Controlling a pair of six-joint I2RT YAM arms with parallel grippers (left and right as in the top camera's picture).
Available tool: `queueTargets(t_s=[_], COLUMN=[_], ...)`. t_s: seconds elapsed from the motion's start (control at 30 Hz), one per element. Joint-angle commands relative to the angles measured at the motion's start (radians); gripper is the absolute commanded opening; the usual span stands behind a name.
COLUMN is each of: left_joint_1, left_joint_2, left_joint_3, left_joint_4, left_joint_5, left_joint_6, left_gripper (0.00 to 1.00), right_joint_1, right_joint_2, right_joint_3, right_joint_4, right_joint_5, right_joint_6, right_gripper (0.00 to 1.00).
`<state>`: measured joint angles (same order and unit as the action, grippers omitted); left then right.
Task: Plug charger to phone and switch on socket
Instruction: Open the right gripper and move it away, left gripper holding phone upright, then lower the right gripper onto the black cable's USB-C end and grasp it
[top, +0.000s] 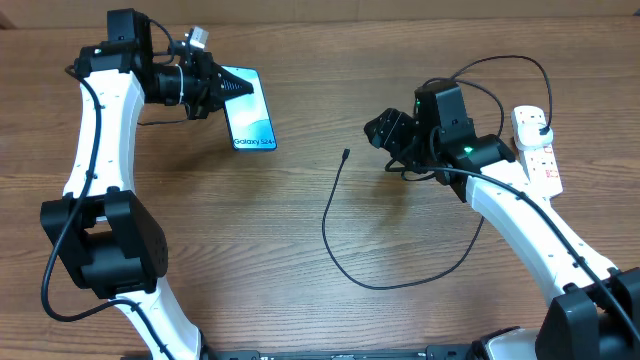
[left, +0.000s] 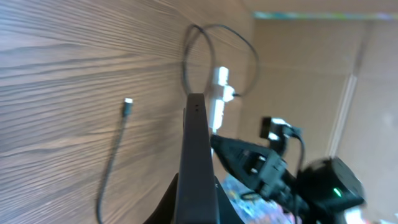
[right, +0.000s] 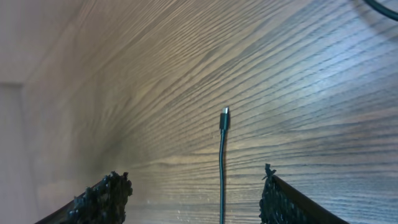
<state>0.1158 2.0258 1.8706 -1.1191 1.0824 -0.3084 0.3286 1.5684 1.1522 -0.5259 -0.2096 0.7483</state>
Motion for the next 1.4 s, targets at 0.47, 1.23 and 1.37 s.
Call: queueTargets(t_s=[0.47, 1.23, 1.37], left_joint_1=[0.005, 0.002, 0.002], left_joint_2=[-0.021, -0.021, -0.021], left_joint_3=[0.012, 0.012, 0.012], left_joint_4=[-0.012, -0.029, -0.029], left_joint_5=[0.167, 0.163, 0.163], left_joint_6=[0.084, 0.084, 0.084], left_gripper=[0.04, 0.04, 0.04], right_joint_1=[0.004, 0.004, 0.004], right_joint_2=[0.146, 0.473, 0.491], right_joint_3=[0.437, 0.543, 0.542], right_joint_4=[-0.338, -0.373, -0.362], right_joint_5=[-0.014, -0.031, -0.028], right_joint_6=[-0.181, -0.141, -0.109], right_gripper=[0.69, 0.57, 0.56])
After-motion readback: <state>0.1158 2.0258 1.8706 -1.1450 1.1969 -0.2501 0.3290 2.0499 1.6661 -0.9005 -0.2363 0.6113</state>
